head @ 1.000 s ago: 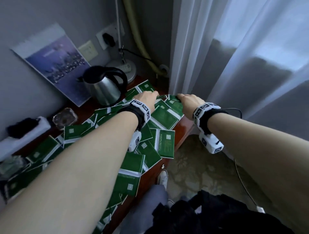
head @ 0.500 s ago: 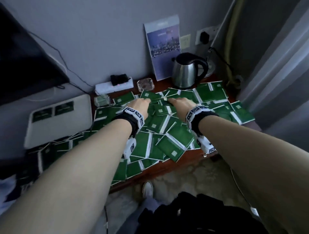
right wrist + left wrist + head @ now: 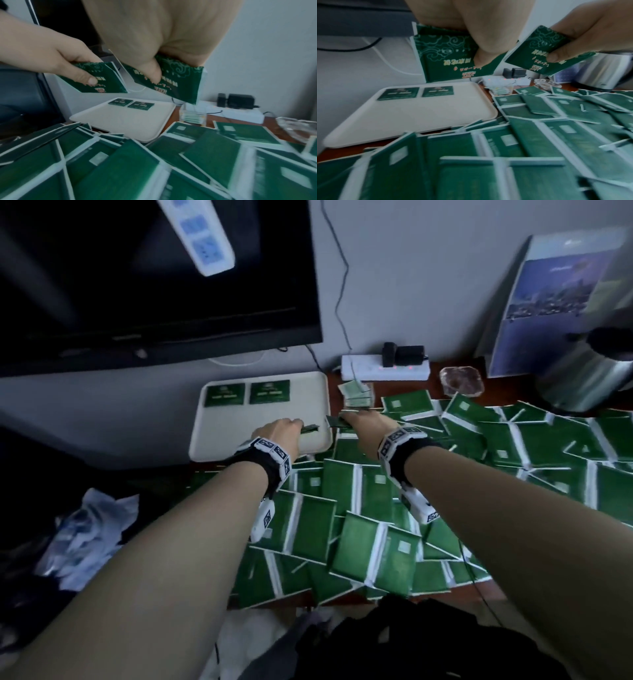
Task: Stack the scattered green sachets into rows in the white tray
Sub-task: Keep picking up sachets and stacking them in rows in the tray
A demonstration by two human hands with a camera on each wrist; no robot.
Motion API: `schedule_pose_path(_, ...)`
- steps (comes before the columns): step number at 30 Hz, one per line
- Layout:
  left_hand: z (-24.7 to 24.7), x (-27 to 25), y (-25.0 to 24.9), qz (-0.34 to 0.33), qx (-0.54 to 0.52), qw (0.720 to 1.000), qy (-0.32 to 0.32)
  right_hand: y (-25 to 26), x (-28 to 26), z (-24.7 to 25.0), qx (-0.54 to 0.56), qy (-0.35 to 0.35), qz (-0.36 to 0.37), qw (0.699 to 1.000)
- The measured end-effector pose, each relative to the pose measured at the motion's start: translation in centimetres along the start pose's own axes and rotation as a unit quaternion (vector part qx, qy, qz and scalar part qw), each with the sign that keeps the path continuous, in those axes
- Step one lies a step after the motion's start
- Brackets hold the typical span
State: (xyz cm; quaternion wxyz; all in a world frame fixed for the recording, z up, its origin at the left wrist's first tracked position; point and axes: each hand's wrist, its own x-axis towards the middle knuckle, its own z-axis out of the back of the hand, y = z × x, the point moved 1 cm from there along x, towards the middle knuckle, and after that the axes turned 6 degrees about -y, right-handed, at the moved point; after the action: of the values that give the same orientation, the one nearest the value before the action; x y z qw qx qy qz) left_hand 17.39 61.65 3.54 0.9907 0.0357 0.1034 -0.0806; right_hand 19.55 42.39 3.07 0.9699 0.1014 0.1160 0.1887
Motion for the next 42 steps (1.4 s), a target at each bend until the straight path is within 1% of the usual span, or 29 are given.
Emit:
schedule_pose_path(3, -1.8, 0.1, 6.2, 0.007, -0.001, 1.000, 0.021, 4.9, 3.4, -2.2, 0.003, 0.025, -0.008, 1.000)
schedule_pose_path(6, -3.5, 0.3, 11.3, 0.008, 0.005, 0.999, 0.043, 8.9, 6.3, -4.2, 0.009, 0.045, -0.006, 0.999)
schedule_pose_path(9, -5.4, 0.9, 14.9, 0.003, 0.002, 0.998, 0.060, 11.5, 8.8, -6.2, 0.004, 0.063, 0.007, 0.998)
schedule_pose_path(13, -8.2, 2.6, 17.8, 0.007, -0.019, 0.997, 0.076, 13.1, 12.1, -8.5, -0.008, 0.085, 0.012, 0.996)
schedule_pose_path(17, -9.7, 4.8, 19.1, 0.006, -0.028, 0.998, 0.049, 12.7, 14.6, -9.7, -0.042, 0.086, 0.020, 0.995)
schedule_pose_path(21, -11.3, 7.1, 20.8, 0.011, -0.031, 0.999, 0.015, 12.7, 17.5, -11.3, -0.079, 0.086, 0.051, 0.992)
schedule_pose_path(23, -12.1, 7.7, 21.6, 0.017, -0.033, 0.999, 0.021, 12.8, 18.9, -12.2, -0.087, 0.091, 0.057, 0.990)
schedule_pose_path(26, -13.6, 8.0, 22.0, 0.022, -0.033, 0.998, 0.039, 12.7, 19.9, -13.4, -0.089, 0.113, 0.043, 0.989)
schedule_pose_path(31, -15.2, 7.3, 21.6, 0.050, -0.050, 0.993, 0.090, 12.4, 19.4, -14.5, -0.091, 0.140, 0.048, 0.985)
schedule_pose_path(34, -14.9, 6.6, 20.9, 0.055, -0.049, 0.995, 0.065, 12.3, 18.5, -14.2, -0.077, 0.123, 0.045, 0.988)
schedule_pose_path(37, -14.4, 5.5, 20.0, 0.061, -0.068, 0.995, 0.030, 12.1, 17.3, -13.9, -0.062, 0.131, 0.040, 0.989)
schedule_pose_path(40, -14.6, 4.0, 19.4, 0.043, -0.079, 0.995, 0.030, 12.1, 16.1, -14.0, -0.050, 0.156, 0.031, 0.986)
schedule_pose_path(42, -14.9, 3.5, 19.4, 0.033, -0.086, 0.995, 0.047, 12.1, 15.7, -14.1, -0.048, 0.175, 0.026, 0.983)
